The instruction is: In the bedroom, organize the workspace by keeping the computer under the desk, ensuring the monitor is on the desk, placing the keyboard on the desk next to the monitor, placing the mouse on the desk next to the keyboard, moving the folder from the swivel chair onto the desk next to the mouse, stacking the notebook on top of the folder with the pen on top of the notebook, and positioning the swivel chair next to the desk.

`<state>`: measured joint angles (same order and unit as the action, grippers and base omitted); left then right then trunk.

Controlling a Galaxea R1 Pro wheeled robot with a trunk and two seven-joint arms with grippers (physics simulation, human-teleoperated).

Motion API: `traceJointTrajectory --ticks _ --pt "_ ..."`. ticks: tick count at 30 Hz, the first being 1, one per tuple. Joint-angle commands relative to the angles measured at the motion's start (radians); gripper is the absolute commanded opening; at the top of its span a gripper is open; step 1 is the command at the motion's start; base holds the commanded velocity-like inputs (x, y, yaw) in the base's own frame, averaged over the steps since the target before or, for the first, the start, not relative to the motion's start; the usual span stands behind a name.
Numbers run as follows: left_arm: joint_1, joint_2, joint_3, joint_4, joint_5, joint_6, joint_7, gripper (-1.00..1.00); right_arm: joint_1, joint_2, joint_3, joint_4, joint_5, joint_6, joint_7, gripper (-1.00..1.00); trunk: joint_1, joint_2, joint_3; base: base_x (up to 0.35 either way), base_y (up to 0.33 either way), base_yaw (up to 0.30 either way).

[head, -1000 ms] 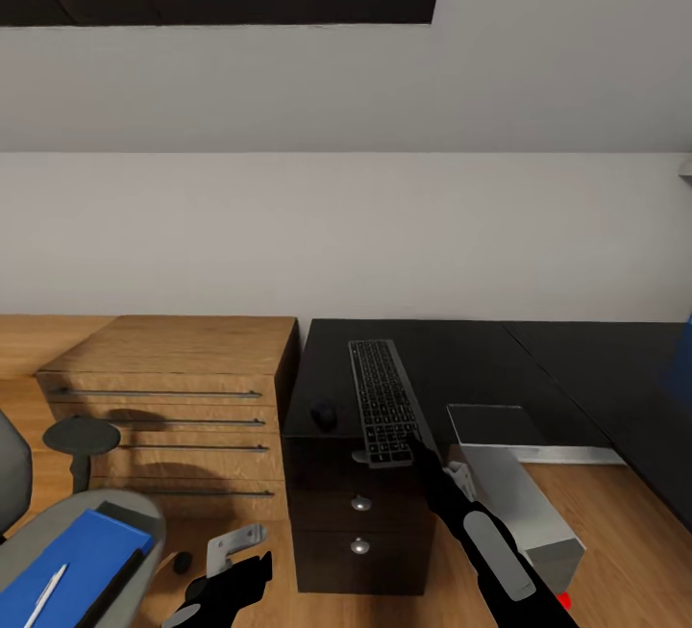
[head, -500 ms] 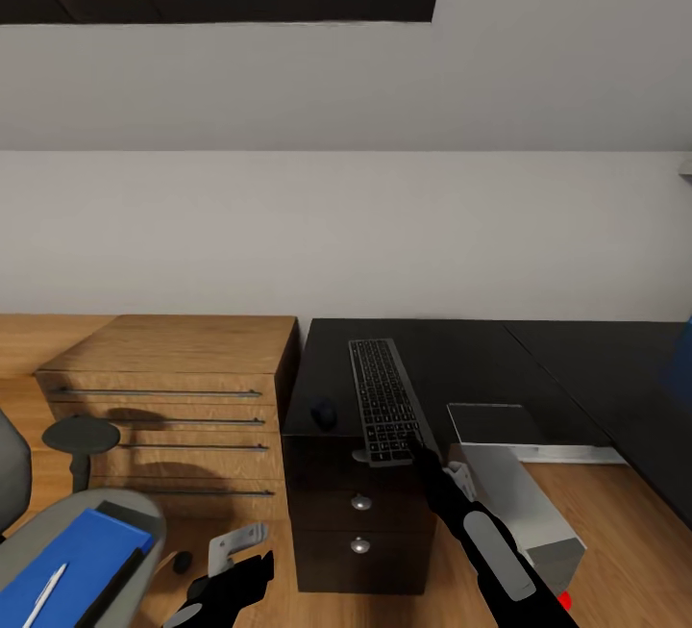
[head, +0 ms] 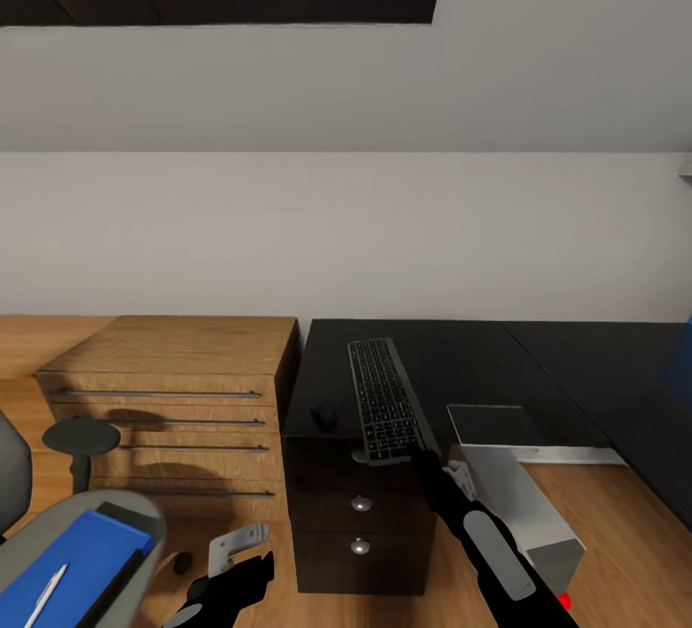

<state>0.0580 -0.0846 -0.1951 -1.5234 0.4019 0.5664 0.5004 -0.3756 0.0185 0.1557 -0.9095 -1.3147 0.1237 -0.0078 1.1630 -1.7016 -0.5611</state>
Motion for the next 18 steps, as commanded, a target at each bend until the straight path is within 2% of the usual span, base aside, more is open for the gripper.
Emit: traceJointTrajectory --ticks 1,2,7,9,18 --pt "0.000 0.000 -0.001 -0.001 0.010 0.001 0.009 1.00 0.000 0.000 0.000 -0.002 -0.008 0.002 -0.001 -1.00 -0.004 0.007 0.002 0.000 0.000 0.000" --pt "0.000 0.000 -0.001 -0.001 0.010 0.001 0.009 1.00 0.000 0.000 0.000 -0.004 -0.008 0.002 -0.001 -1.00 -0.008 0.014 0.005 0.000 0.000 0.000" --pt "0.000 0.000 -0.002 -0.001 0.009 0.001 0.010 1.00 0.028 -0.002 0.011 -0.158 -0.005 -0.001 -0.004 -1.00 -0.027 0.049 0.021 -0.002 0.000 0.000" --pt "0.000 0.000 -0.002 -0.001 0.009 0.001 0.010 1.00 0.039 -0.002 0.012 -0.180 -0.003 -0.004 -0.003 -1.00 -0.035 0.063 0.027 -0.076 0.000 0.000" --pt "0.000 0.000 -0.002 -0.001 0.008 0.001 0.010 1.00 0.090 -0.002 0.011 -0.322 -0.006 -0.007 -0.002 -1.00 -0.069 0.126 0.056 -0.288 -0.032 0.000"
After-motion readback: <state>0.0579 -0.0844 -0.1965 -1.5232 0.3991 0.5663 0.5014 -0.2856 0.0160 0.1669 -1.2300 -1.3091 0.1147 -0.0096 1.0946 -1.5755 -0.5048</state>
